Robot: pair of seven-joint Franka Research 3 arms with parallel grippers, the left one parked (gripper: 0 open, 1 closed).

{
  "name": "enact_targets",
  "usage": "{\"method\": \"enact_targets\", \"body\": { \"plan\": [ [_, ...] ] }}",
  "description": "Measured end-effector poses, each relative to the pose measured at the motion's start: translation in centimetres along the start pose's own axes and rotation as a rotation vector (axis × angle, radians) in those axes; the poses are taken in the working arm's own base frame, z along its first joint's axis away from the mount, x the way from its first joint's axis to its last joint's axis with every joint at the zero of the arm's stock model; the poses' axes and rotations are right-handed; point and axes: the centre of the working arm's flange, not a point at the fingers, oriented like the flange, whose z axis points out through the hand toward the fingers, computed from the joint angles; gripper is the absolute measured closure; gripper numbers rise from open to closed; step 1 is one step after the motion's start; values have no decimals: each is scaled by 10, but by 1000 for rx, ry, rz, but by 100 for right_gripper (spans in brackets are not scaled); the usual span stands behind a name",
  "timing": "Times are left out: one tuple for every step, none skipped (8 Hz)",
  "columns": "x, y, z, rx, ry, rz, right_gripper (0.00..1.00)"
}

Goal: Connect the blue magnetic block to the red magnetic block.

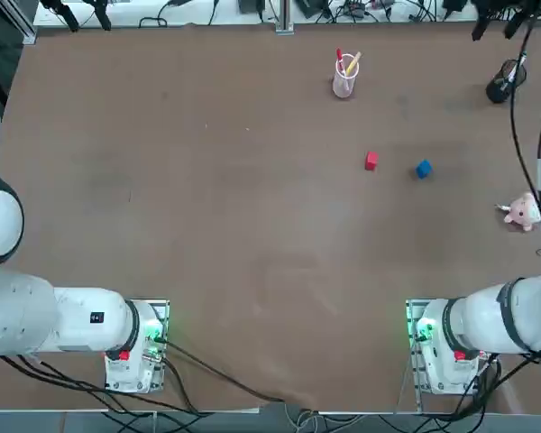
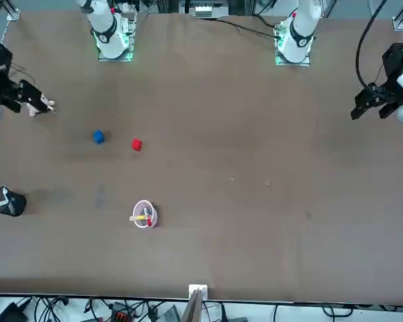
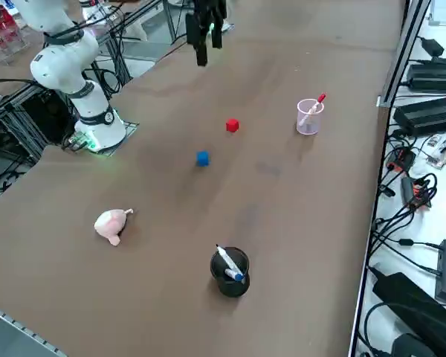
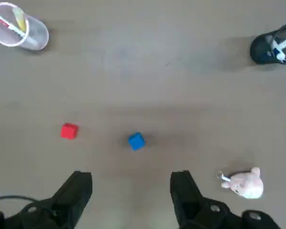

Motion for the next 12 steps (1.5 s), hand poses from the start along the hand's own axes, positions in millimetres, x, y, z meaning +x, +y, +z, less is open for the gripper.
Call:
{"method": "enact_targets", "body": {
  "plan": [
    [8,-3,32,-2,6,-2,0],
    [11,-6,70,-3,-4,-6,0],
    [7,-8,105,-4,-24,-11,0],
    [0,-12,134,-4,-46,-43,0],
    [-7,-21,155,-3,-67,-120,0],
    [-14,-32,174,-2,-83,-205,0],
    [-23,-41,194,0,-85,-298,0],
    [-32,-50,214,1,-88,-383,0],
    [-42,-58,233,3,-106,-458,0],
    [-49,-66,249,-6,-124,-526,0],
    [-52,-73,264,-34,-136,-589,0],
    [-52,-76,280,-58,-146,-631,0]
  ]
}}
